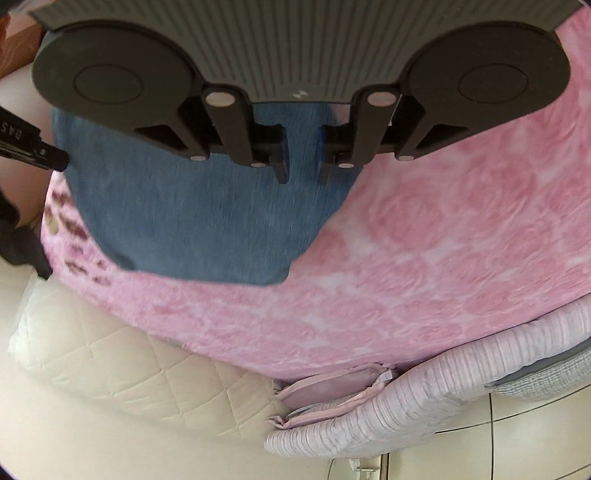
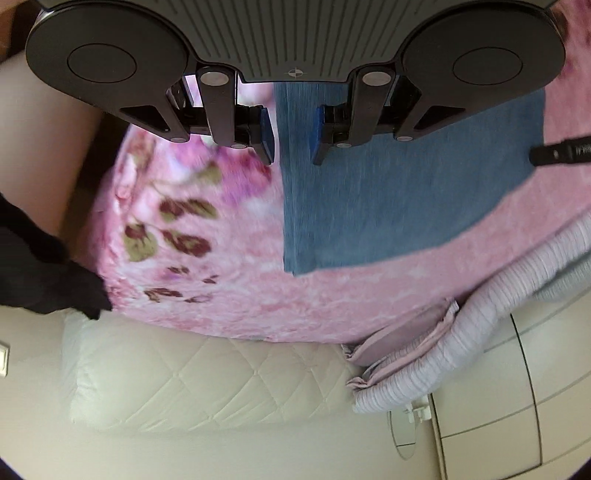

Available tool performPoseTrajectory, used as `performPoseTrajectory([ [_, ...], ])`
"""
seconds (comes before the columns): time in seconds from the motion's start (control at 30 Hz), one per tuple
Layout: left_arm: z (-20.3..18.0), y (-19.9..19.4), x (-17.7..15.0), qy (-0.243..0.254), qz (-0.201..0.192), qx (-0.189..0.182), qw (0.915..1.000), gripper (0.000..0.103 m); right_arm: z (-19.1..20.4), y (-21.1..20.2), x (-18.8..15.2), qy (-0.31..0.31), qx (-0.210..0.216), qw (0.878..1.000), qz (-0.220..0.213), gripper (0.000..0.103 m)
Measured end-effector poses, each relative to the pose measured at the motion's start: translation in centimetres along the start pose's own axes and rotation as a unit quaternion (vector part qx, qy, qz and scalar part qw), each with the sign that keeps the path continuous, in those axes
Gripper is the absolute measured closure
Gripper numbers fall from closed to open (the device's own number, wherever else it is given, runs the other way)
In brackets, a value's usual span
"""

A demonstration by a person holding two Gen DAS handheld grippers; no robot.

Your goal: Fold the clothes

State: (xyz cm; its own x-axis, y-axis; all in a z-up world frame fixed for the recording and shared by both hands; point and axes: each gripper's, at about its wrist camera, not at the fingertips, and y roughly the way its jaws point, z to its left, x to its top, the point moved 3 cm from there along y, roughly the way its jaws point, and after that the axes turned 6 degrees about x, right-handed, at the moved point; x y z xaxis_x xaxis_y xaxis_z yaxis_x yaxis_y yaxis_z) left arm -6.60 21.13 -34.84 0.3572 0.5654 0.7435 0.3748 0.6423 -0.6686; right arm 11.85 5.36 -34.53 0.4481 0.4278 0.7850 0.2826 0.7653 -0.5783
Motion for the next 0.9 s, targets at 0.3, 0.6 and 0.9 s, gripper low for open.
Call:
performPoseTrajectory([
  [0.3,-0.2,-0.9,-0.7,-0.002,0.010,0.006,0.9999,0.092,-0.1,0.1,-0.8,-0.013,-0.018,0.999,0.036,0.078],
  [0.6,-0.9,-1.5,-2.7,0.016,0.040,0.017,0.9989,0.092,0.0,-1.9,-3.0,0.005,0.009,0.998,0.057,0.078],
  [0.9,-1.6,-7.2,-3.4,0.030,0.033,0.018,0.9989,0.077,0.1,-6.2,-4.3,0.025,0.012,0.996,0.080,0.067],
])
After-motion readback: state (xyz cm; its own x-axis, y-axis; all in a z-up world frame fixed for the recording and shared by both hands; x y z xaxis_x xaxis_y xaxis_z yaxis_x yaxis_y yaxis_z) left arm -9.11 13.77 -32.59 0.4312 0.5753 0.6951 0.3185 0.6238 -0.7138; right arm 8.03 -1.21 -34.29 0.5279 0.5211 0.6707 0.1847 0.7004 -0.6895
